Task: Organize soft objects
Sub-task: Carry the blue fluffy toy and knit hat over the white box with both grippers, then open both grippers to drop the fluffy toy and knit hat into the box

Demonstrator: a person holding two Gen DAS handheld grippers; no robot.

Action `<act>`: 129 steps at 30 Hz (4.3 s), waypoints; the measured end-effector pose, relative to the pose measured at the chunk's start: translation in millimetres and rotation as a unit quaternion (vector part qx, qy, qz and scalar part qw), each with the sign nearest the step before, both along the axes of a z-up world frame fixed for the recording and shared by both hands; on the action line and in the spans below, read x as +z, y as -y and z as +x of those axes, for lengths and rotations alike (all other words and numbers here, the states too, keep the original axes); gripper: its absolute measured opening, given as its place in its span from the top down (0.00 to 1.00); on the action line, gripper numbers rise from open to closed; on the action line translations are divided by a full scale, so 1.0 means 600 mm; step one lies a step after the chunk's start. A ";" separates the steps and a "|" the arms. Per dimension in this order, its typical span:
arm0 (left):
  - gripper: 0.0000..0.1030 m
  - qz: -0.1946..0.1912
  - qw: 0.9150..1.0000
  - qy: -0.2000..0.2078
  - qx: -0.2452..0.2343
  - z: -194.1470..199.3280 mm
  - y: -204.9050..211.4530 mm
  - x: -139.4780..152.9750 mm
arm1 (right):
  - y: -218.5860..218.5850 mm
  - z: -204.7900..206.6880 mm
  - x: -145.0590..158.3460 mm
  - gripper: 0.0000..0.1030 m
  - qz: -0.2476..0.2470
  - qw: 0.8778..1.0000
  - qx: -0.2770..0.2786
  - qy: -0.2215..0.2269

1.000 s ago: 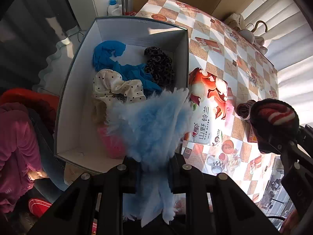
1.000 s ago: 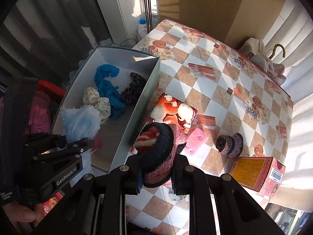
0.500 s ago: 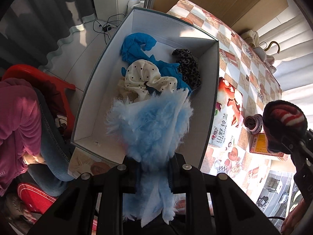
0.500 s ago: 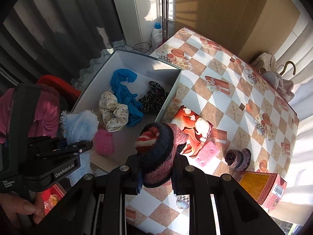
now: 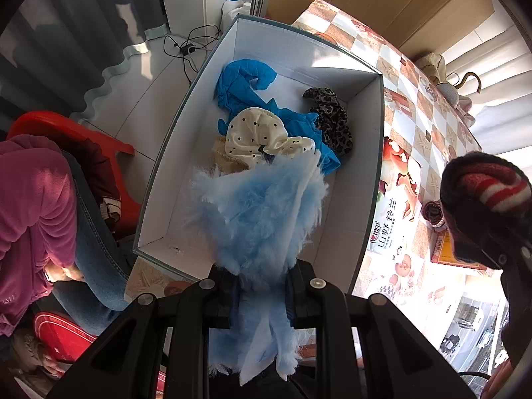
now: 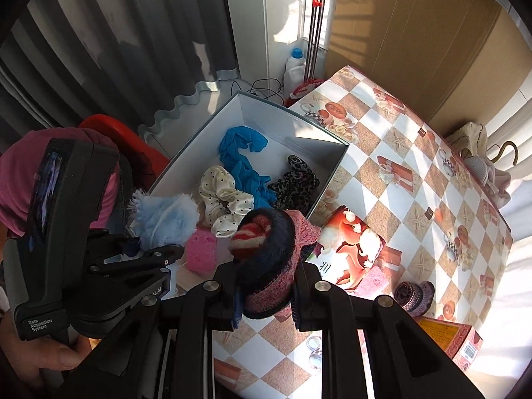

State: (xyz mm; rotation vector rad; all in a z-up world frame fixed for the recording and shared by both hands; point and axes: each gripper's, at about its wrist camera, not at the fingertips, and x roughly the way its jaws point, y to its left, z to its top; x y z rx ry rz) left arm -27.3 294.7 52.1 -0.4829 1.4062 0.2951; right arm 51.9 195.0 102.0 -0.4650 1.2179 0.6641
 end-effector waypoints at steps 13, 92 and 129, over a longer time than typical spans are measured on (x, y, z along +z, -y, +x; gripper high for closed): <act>0.77 0.021 0.999 0.017 -0.020 0.027 -0.007 0.002 | -0.023 0.016 -0.009 0.78 -0.002 1.000 0.008 -0.006; 0.77 0.042 0.998 0.028 -0.047 0.052 -0.046 -0.037 | -0.090 0.080 -0.093 0.78 -0.024 0.996 -0.018 -0.081; 0.52 0.044 0.997 0.041 -0.055 0.065 -0.048 -0.025 | -0.101 0.116 -0.078 0.50 0.000 0.998 -0.037 -0.058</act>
